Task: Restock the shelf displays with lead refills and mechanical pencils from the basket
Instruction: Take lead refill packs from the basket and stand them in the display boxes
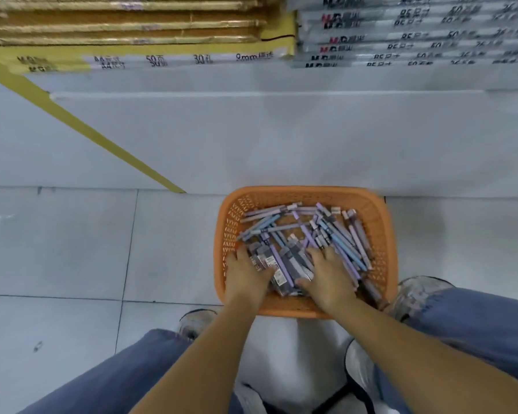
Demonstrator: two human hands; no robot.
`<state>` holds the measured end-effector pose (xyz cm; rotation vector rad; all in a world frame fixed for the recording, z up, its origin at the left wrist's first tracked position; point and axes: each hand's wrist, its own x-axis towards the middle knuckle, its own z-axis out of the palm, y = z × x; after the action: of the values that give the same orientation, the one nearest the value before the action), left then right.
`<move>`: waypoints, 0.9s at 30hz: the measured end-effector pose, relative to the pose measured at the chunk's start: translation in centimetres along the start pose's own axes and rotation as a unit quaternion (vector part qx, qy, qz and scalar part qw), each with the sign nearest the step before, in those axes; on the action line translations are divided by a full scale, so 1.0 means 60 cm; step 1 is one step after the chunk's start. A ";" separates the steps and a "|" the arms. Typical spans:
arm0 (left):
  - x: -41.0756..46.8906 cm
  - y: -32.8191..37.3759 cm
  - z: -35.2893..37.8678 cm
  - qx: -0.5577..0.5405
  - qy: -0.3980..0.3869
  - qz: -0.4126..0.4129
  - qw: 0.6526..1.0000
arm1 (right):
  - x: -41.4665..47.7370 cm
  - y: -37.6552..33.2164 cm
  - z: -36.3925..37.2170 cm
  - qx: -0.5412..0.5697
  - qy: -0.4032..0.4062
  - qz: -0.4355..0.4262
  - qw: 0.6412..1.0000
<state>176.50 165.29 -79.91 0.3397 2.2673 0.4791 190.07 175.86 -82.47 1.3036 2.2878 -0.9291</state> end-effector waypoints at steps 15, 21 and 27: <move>0.016 -0.006 0.043 -0.222 0.030 0.006 0.975 | 0.019 0.030 -0.044 0.277 -0.050 0.069 0.957; 0.011 -0.016 0.008 -0.358 -0.046 -0.060 0.930 | 0.015 0.030 -0.088 0.349 -0.038 0.082 0.933; -0.025 0.012 -0.046 -0.454 -0.138 -0.064 0.878 | -0.006 0.001 -0.165 0.506 -0.018 0.058 0.861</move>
<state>175.47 164.70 -76.91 -0.2161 1.5520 1.2532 190.51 182.48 -75.08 1.7015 1.6176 -2.2327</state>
